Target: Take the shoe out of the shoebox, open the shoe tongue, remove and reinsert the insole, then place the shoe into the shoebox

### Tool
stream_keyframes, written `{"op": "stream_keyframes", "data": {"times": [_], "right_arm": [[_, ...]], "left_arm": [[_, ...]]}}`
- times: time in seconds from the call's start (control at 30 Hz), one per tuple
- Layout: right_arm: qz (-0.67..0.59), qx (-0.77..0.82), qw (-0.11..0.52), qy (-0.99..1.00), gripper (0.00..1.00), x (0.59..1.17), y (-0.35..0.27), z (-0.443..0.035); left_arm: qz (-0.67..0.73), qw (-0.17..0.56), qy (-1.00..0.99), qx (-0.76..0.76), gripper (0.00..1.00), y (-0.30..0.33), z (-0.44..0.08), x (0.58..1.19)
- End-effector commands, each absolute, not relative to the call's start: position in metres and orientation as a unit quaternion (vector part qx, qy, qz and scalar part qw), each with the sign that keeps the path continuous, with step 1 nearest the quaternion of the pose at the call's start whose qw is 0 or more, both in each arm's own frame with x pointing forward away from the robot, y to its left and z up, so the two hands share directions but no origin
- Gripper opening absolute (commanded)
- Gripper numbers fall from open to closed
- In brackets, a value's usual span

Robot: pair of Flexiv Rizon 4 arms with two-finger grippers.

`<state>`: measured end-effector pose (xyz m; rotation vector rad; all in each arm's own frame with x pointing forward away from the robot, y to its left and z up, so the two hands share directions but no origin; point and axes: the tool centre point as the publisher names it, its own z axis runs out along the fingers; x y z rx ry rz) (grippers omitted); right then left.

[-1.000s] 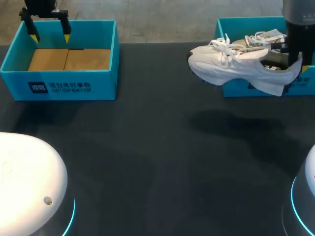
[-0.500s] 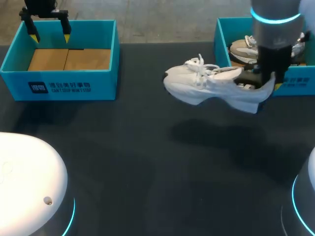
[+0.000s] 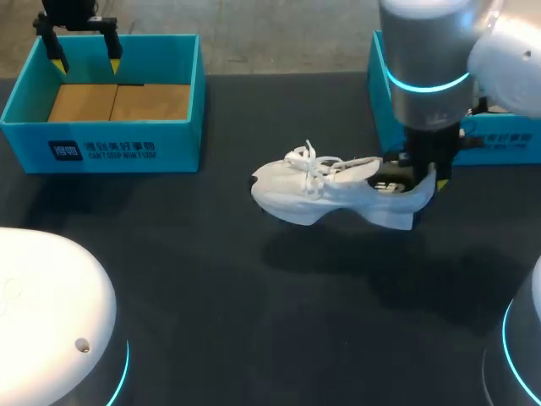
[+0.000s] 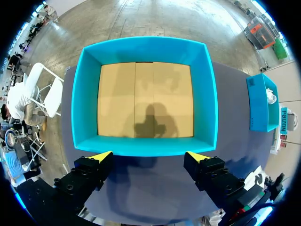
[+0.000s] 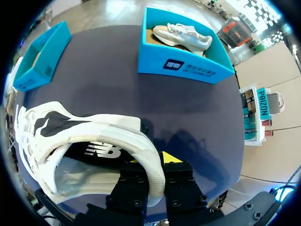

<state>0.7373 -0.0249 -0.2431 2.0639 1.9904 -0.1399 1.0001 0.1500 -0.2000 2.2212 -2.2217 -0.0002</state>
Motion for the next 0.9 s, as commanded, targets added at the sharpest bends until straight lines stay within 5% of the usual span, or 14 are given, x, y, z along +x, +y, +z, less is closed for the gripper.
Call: {"op": "stream_keyframes", "data": {"times": [0.03,0.9], "right_arm": [[-0.047,0.708,0.142,0.690,0.00,0.737,-0.011,-0.254],[-0.103,0.671,0.157,0.718,0.00,0.704,0.016,-0.307]], "left_arm": [[0.000,0.000,-0.707,0.707,1.00,0.150,-0.200,1.000],[0.000,0.000,-0.707,0.707,1.00,0.150,-0.200,1.000]]}}
